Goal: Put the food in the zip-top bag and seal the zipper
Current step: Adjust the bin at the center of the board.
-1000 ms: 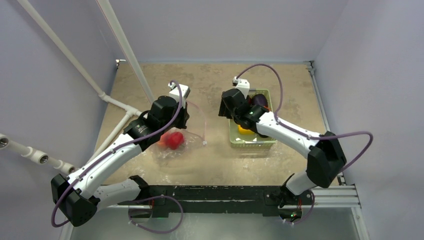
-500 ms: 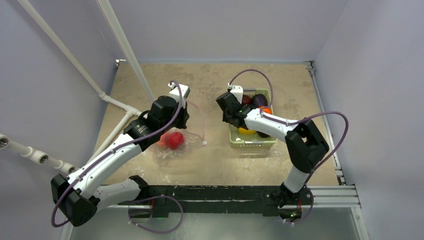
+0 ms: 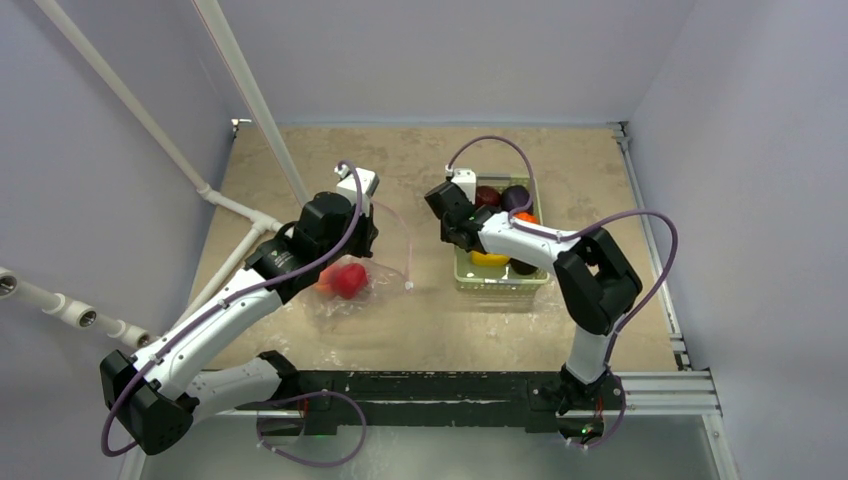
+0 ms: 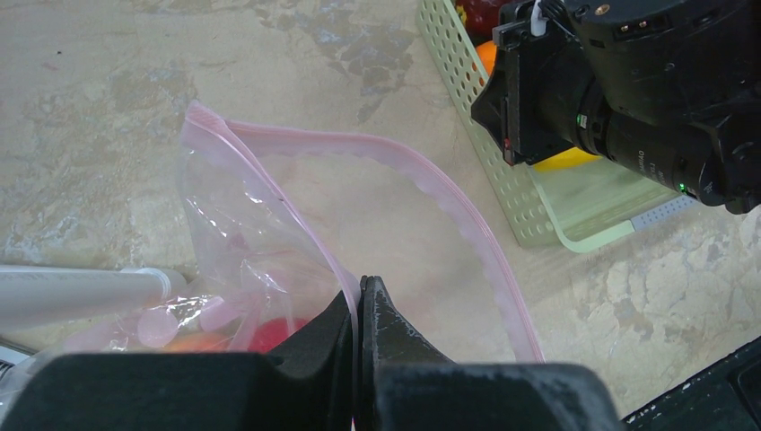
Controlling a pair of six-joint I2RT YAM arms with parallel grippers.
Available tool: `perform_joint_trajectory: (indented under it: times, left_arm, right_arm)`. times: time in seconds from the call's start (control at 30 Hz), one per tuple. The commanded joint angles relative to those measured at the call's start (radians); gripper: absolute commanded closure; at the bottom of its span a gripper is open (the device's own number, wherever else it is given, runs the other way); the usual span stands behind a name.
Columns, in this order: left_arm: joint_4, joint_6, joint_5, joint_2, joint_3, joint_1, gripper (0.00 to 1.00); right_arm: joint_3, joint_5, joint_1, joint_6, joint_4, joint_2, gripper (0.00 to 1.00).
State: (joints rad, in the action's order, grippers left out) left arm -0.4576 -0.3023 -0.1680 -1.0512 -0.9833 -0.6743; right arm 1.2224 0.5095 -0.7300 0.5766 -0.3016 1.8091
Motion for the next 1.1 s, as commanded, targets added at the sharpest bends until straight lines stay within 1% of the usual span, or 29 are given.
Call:
perform_joint_trajectory:
  times: [0.0,0.27,0.43,0.6,0.8,0.87,0.9,0.93,1.07]
  left_arm:
    - [0.035,0.013,-0.009,0.023,-0.005,0.001,1.0]
    - [0.033,0.014,-0.019,0.019,-0.003,0.001,1.0]
    - [0.033,0.013,-0.022,0.017,-0.004,0.001,1.0]
    - [0.034,0.013,-0.022,0.017,-0.005,0.001,1.0]
    - [0.033,0.014,-0.018,0.019,-0.006,0.001,1.0]
    - [0.033,0.015,-0.015,0.019,-0.005,0.0,1.0]
    - [0.033,0.015,-0.013,0.018,-0.005,0.001,1.0]
    - [0.033,0.015,-0.013,0.02,-0.006,0.001,1.0]
    - [0.034,0.015,-0.016,0.026,-0.005,0.001,1.0]
  right_arm:
    - [0.078,0.004,0.004,-0.041,0.063,0.0,1.0]
    - [0.125,-0.028,0.0,-0.134,0.135,-0.002,1.0]
    - [0.146,-0.051,-0.051,-0.176,0.148,0.026,1.0]
    - [0.155,-0.011,-0.121,-0.159,0.115,0.083,1.0]
    - [0.142,-0.01,-0.155,-0.139,0.102,0.092,1.0]
    - [0.15,0.004,-0.17,-0.126,0.087,0.083,0.85]
    - [0.155,0.014,-0.175,-0.119,0.08,0.074,0.79]
    - [0.161,0.023,-0.178,-0.113,0.071,0.065,0.71]
    - [0.183,0.032,-0.177,-0.078,0.026,0.016,0.6]
